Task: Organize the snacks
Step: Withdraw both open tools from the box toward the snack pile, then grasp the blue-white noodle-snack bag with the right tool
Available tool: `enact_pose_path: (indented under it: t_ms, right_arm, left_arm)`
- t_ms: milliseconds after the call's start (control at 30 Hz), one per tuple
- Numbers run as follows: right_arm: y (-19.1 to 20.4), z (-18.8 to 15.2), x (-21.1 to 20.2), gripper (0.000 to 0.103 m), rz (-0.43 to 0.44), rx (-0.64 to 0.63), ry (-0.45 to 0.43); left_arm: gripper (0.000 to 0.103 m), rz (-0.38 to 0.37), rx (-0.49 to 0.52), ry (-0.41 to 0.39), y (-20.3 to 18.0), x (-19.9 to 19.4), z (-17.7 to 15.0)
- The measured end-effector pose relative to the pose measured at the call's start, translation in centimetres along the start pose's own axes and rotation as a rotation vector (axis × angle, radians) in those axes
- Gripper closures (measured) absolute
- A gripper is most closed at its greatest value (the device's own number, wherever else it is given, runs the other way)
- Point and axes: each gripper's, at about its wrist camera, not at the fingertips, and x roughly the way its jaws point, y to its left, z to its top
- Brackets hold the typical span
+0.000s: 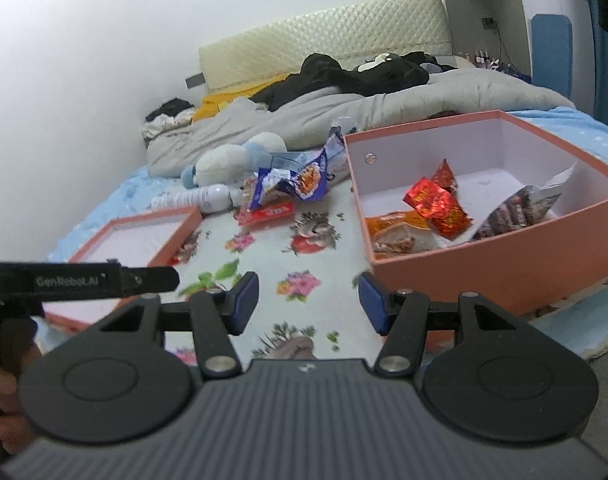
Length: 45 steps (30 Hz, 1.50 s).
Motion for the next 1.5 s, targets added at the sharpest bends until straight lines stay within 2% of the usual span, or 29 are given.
enact_pose_path:
  t_ms: [267,433,600,700,800,1000,1133,1267,1300,1400,1500]
  right_arm:
    - [1.2,2.1,2.7,0.045,0.017,0.019,-0.052]
    - [1.5,4.3,5.0,0.045,0.046,0.043,-0.057]
    - [0.3,6.9,8.3,0.045,0.14,0.061,0.035]
    - [-0.3,8.7,10.9,0.045,0.161,0.056,0.071]
    - [-0.4,10.0,13.7,0.043,0.176,0.042,0.106]
    - [-0.5,11.3,20.5,0.043,0.206,0.028,0.216]
    - [0.0,12.8,25.2,0.043,0.181,-0.068,0.303]
    - [1.4,13.8,29.1,0.044,0.119,-0.267,0.366]
    - [1.6,14.0,29.9,0.041,0.117,-0.306,0.379]
    - [2.5,14.1,32.3,0.04,0.107,-0.419,0.421]
    - [3.5,14.2,34.6,0.04,0.098,-0.515,0.461]
  left_arm:
    - [0.038,0.016,-0.039,-0.03,2.6,3.0,2.1]
    - [0.038,0.01,-0.054,-0.014,3.8,5.9,3.4]
    - [0.038,0.0,-0.06,0.014,4.7,9.0,4.5]
    - [0.037,0.0,-0.052,0.014,5.0,10.9,5.2]
    - [0.028,-0.002,-0.042,0.011,5.4,13.1,6.1]
    - [0.028,0.004,-0.045,0.011,6.7,18.2,8.1]
    - [0.028,0.007,-0.051,0.033,8.1,21.5,9.2]
    - [0.028,0.013,-0.059,0.039,10.0,24.2,10.4]
    - [0.029,0.021,-0.069,0.038,10.6,24.7,10.7]
    - [0.029,0.02,-0.091,0.052,12.1,26.5,11.3]
    - [0.037,-0.007,-0.106,0.072,13.1,28.2,11.4]
